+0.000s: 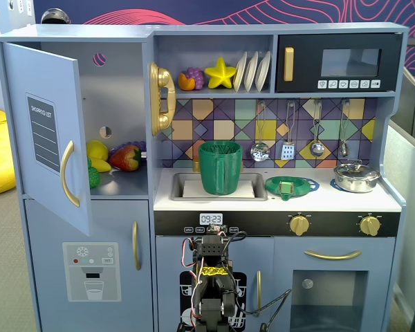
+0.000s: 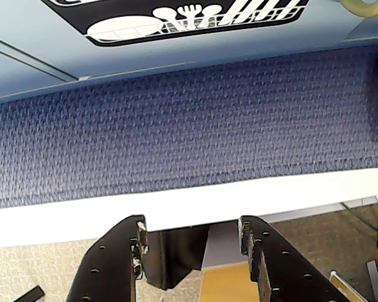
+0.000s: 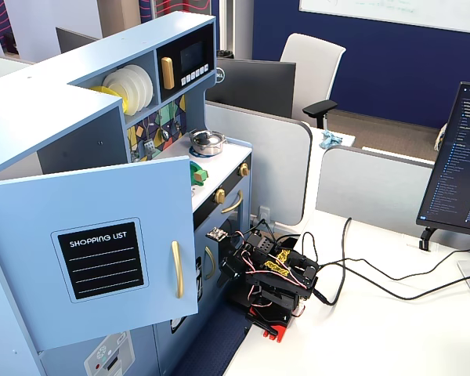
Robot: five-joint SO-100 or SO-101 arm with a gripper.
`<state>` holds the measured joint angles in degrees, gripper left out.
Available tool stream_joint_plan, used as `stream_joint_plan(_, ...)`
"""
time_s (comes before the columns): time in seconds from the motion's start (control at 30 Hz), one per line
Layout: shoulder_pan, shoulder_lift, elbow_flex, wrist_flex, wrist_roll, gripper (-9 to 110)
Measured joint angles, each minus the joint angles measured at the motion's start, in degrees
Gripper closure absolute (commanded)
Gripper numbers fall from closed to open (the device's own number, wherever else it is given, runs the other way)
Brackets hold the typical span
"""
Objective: Pick up the green pineapple from the left cabinet and place it in the green recipient
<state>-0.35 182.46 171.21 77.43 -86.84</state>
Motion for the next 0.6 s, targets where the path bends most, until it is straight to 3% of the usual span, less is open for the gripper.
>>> stream_joint_plan(0.47,0.7,0.0,0.0,0.0,-0.5,101)
stream_joint_plan(0.6,-4.7,-0.2,0.2,-1.8,-1.2,101)
